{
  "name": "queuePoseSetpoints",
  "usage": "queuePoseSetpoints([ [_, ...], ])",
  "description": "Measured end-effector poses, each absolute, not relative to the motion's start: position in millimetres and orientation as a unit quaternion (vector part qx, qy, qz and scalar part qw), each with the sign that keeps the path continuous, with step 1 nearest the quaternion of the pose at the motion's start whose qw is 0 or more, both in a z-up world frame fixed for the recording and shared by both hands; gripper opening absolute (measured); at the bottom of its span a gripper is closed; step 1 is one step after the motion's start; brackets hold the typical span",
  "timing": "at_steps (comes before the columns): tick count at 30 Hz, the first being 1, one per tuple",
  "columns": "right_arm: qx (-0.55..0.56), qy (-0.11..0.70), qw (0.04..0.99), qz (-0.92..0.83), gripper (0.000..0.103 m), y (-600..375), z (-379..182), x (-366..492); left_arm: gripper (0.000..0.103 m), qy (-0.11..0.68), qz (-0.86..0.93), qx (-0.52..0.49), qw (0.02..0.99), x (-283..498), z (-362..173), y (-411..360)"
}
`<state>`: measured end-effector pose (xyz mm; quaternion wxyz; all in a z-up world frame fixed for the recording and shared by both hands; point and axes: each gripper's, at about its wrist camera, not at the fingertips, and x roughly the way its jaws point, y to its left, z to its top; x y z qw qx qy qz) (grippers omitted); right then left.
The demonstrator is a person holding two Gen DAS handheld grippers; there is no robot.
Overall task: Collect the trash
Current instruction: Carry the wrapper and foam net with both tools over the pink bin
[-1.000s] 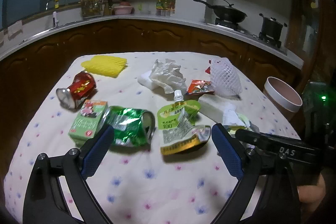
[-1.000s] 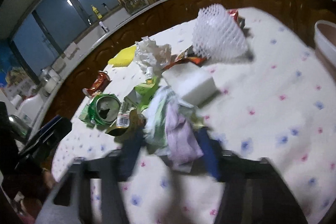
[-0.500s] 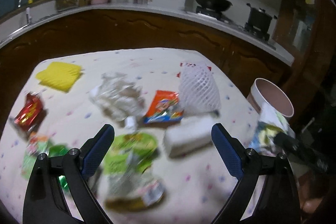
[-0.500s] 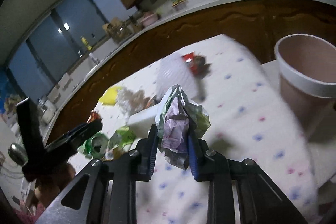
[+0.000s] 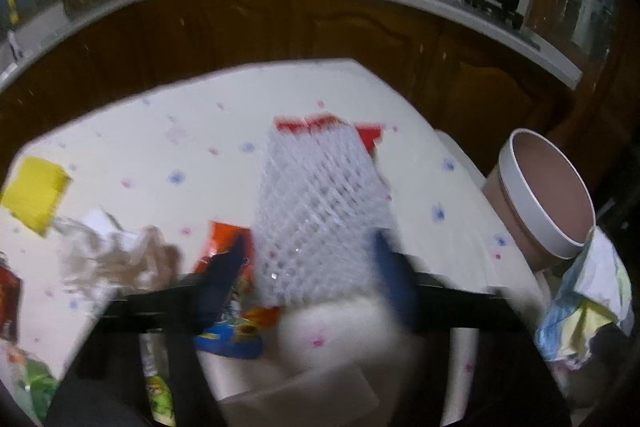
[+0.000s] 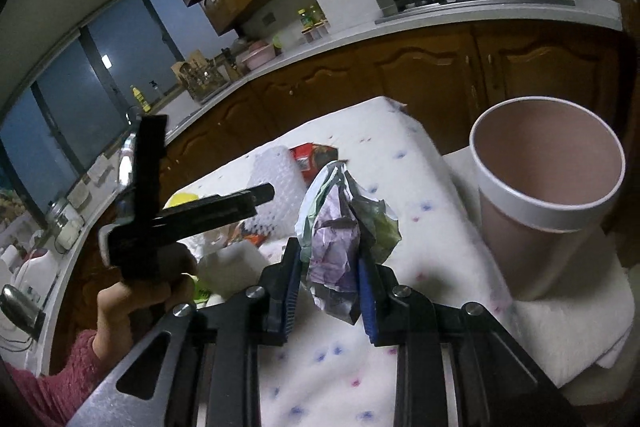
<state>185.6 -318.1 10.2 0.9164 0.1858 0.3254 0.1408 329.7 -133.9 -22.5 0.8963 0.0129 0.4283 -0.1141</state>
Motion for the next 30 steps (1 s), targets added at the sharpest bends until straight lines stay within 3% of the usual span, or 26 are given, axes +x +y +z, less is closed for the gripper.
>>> queuePoseSetpoints([
  [1, 0.186, 0.325, 0.917, 0.138, 0.026, -321, 11, 187, 0.010, 0.437, -0.124, 0.002, 0.891, 330, -26, -132],
  [2, 0.186, 0.324, 0.918, 0.137, 0.026, -322, 11, 187, 0.007, 0.441, -0.130, -0.007, 0.888, 331, -27, -132],
  [17, 0.177, 0.296, 0.930, 0.130, 0.026, -344, 28, 181, 0.006, 0.378, -0.205, -0.035, 0.902, 268, 26, -150],
  [30, 0.191, 0.278, 0.936, 0.097, 0.026, -384, 29, 169, 0.006, 0.363, -0.258, -0.026, 0.895, 250, 43, -197],
])
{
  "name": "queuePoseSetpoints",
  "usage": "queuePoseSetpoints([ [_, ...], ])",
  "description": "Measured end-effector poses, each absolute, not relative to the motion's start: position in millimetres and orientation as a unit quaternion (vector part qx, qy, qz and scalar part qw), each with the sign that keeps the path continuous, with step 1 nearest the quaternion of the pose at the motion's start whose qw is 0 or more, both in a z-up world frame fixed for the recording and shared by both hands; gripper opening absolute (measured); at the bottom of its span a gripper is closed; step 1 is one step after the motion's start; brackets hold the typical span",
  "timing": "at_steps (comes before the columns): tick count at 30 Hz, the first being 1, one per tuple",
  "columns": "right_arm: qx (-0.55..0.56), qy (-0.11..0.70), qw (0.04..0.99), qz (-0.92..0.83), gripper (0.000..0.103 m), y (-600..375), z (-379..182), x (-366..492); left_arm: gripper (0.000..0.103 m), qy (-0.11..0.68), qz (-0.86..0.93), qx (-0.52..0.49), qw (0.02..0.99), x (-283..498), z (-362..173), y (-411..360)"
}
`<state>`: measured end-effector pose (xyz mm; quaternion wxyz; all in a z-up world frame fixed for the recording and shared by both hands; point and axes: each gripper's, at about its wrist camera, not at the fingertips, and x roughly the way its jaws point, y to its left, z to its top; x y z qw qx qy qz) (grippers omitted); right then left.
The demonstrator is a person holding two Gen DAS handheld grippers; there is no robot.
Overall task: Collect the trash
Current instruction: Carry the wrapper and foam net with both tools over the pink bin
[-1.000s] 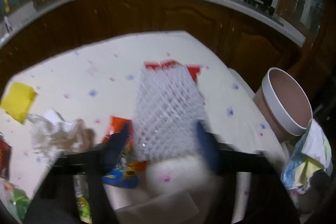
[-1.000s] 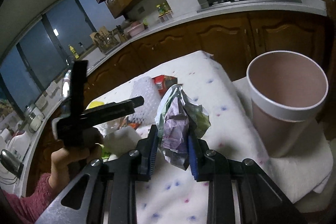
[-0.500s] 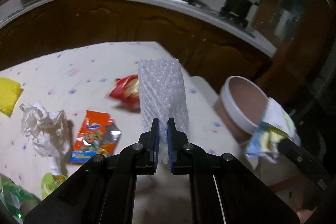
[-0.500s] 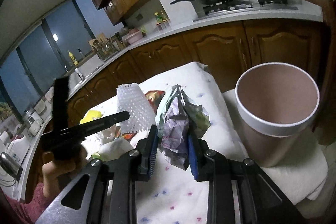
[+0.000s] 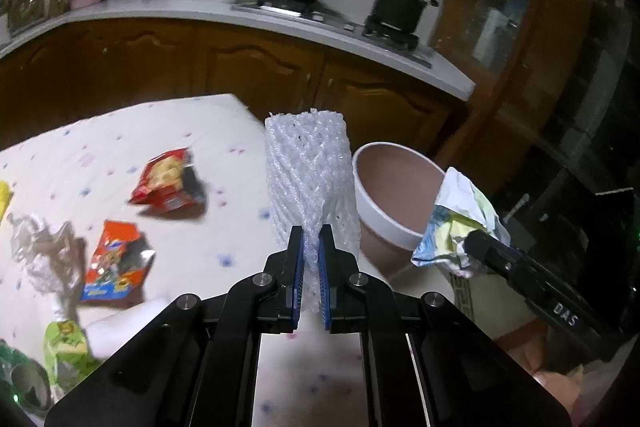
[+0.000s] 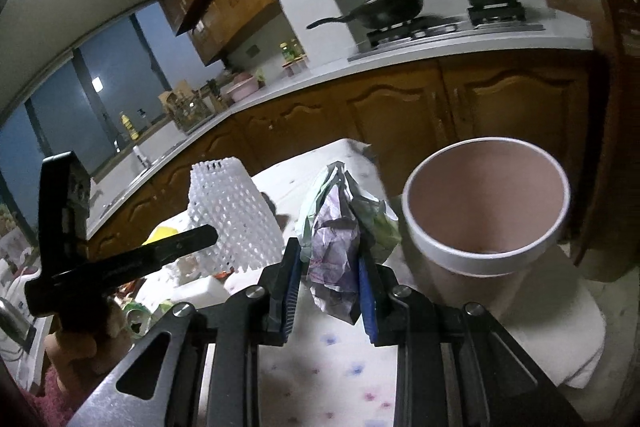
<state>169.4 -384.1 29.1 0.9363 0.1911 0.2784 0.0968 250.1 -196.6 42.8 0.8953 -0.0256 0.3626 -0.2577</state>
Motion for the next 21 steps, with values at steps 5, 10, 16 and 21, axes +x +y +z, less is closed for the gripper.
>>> queuePoseSetpoints([
  [5, 0.191, 0.273, 0.940, 0.070, 0.026, -406, 31, 170, 0.006, 0.356, -0.278, -0.025, 0.892, 256, 45, -220],
  [10, 0.185, 0.271, 0.944, 0.040, 0.027, -428, 30, 176, 0.006, 0.359, -0.300, -0.030, 0.883, 263, 44, -242],
  [16, 0.180, 0.271, 0.946, 0.006, 0.027, -452, 27, 187, 0.006, 0.358, -0.323, -0.026, 0.876, 276, 47, -277],
  [21, 0.179, 0.272, 0.945, -0.014, 0.028, -468, 23, 197, 0.006, 0.366, -0.341, -0.024, 0.866, 296, 45, -308],
])
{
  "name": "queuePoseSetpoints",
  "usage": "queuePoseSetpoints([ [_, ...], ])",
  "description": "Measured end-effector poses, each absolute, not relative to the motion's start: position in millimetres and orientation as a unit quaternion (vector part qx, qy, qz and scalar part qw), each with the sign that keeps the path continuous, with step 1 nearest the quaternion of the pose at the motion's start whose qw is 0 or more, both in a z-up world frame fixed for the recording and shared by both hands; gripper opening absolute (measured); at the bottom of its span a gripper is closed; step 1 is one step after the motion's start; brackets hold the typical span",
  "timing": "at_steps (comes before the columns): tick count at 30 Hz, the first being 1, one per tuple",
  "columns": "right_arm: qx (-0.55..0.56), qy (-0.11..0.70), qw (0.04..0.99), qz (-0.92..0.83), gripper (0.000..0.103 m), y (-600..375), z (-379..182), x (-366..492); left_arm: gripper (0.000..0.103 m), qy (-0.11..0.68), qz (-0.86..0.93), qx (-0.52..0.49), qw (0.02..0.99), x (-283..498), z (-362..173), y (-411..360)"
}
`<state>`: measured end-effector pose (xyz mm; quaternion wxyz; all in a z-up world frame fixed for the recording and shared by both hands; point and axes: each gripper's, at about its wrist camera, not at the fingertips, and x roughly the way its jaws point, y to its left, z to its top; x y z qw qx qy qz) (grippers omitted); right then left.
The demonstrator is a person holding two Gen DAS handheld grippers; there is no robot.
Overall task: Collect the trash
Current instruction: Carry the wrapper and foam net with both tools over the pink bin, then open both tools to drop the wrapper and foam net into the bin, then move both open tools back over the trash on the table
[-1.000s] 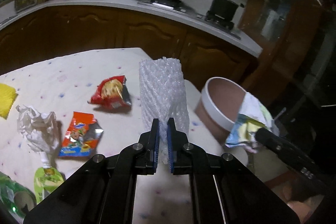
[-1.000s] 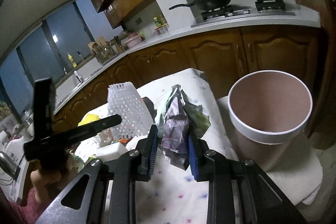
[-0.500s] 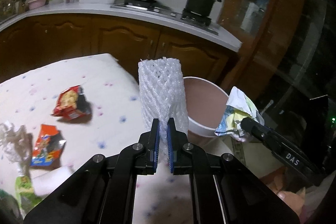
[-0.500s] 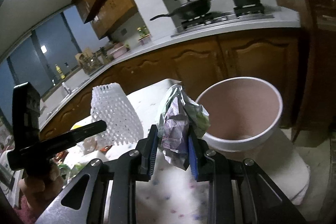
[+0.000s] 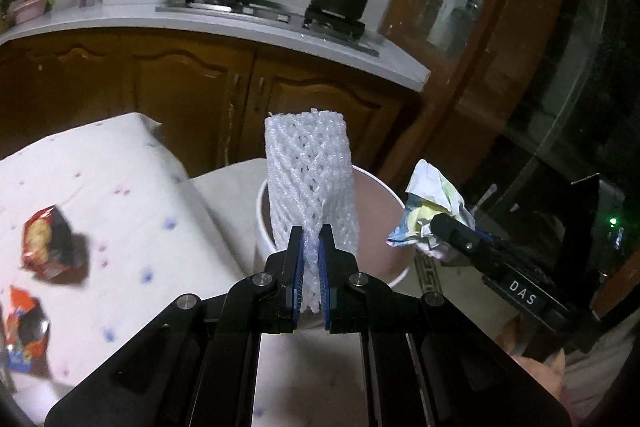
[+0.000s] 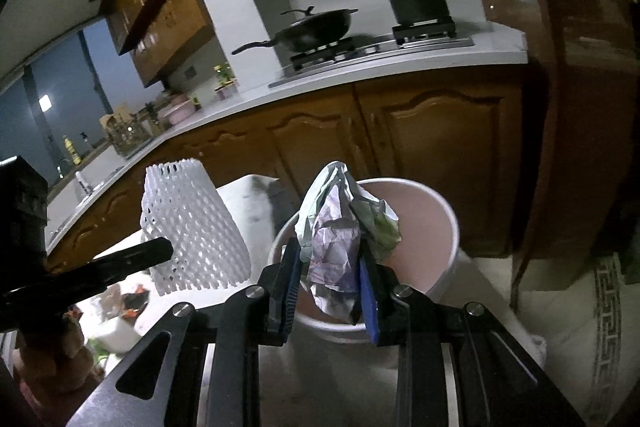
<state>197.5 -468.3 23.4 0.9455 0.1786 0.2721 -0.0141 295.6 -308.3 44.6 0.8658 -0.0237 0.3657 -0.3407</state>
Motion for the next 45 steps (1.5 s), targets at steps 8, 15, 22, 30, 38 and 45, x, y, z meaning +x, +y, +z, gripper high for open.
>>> queuePoseSetpoints([
  [8, 0.187, 0.296, 0.937, -0.017, 0.030, -486, 9, 225, 0.007, 0.399, -0.338, -0.003, 0.852, 320, 19, -347],
  [15, 0.186, 0.308, 0.933, -0.018, 0.058, -492, 2, 236, 0.045, 0.416, -0.328, -0.014, 0.848, 329, 9, -349],
  [22, 0.198, 0.302, 0.932, -0.025, 0.059, -498, 3, 232, 0.050, 0.404, -0.320, -0.007, 0.857, 323, 13, -343],
  [30, 0.216, 0.281, 0.935, -0.026, 0.087, -497, 14, 220, 0.067, 0.391, -0.285, -0.023, 0.875, 308, 19, -308],
  [38, 0.226, 0.266, 0.937, -0.005, 0.096, -474, 26, 206, 0.071, 0.377, -0.255, -0.052, 0.889, 285, 26, -251],
  [45, 0.216, 0.265, 0.939, 0.025, 0.096, -440, 33, 202, 0.073, 0.359, -0.218, -0.068, 0.905, 265, 34, -196],
])
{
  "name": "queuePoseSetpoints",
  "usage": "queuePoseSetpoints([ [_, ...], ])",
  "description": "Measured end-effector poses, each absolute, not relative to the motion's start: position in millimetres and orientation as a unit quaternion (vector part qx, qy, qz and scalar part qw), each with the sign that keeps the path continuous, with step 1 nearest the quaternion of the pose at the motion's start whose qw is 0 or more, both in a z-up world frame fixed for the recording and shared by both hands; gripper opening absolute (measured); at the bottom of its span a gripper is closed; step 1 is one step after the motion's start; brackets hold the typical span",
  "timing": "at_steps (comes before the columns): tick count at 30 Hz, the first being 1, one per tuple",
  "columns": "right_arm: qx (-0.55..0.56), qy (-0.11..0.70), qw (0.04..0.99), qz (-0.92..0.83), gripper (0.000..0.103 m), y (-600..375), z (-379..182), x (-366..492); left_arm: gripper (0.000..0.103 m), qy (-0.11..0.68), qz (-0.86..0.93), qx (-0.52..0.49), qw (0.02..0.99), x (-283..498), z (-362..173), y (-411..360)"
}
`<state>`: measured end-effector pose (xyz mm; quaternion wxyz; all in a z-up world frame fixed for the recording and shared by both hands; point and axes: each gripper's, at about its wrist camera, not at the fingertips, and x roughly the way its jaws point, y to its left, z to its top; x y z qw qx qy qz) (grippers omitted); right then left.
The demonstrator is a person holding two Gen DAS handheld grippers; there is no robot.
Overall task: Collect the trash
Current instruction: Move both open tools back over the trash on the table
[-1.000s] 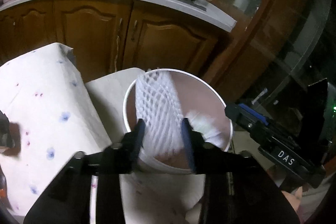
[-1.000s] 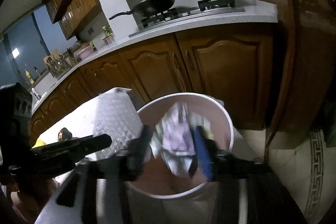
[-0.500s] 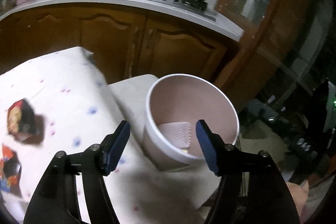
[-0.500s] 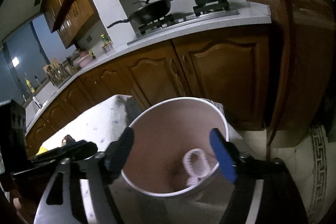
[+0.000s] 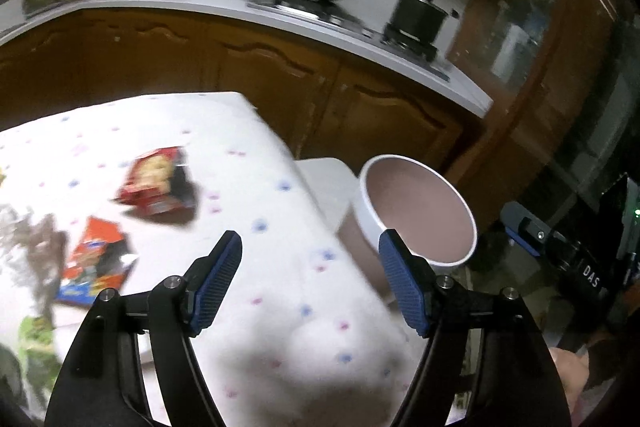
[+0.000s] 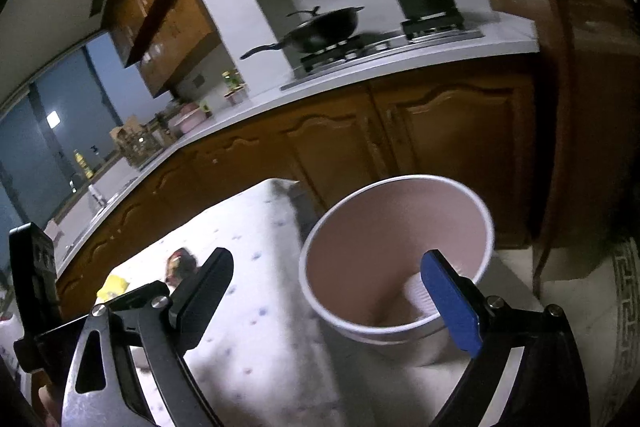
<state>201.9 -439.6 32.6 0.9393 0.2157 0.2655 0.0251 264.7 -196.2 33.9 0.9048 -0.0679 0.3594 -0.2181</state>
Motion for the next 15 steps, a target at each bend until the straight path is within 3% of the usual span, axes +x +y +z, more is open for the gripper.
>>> queuePoseSetpoints([
  [15, 0.188, 0.267, 0.941, 0.091, 0.096, -358, 44, 206, 0.074, 0.342, -0.138, -0.106, 0.923, 230, 36, -76],
])
